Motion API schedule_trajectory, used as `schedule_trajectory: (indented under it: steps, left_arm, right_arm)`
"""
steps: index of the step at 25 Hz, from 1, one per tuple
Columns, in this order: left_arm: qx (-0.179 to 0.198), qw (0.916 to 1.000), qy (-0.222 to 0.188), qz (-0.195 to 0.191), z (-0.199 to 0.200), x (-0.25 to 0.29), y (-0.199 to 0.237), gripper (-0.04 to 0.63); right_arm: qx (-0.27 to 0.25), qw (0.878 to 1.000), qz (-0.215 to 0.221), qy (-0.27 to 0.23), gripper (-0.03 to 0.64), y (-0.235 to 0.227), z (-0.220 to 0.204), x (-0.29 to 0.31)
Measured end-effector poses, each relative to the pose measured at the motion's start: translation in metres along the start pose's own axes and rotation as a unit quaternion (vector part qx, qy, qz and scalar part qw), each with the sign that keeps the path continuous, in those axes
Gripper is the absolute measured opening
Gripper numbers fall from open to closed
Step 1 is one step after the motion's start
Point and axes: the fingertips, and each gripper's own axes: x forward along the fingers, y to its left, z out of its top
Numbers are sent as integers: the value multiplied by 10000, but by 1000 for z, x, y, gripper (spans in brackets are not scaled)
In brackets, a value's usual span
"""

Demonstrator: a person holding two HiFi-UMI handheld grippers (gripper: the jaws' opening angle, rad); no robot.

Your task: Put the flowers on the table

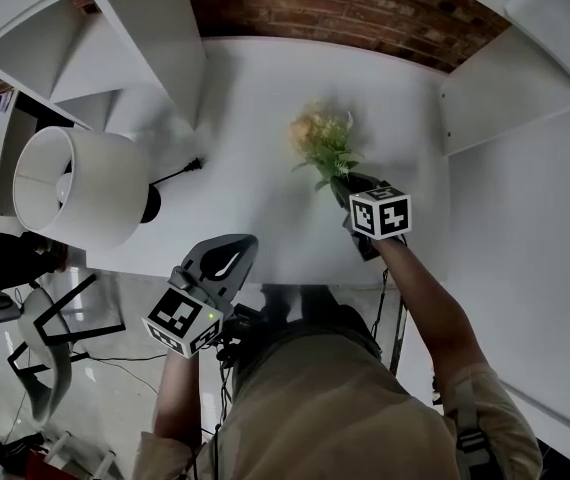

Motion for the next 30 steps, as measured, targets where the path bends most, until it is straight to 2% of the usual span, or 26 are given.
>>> schedule_trajectory:
  steps: [30]
  left_arm:
    - [-147,9991,122,381,-7,1,8,8]
  right_arm:
    - [-410,9987,62,279,57,-15,14,56]
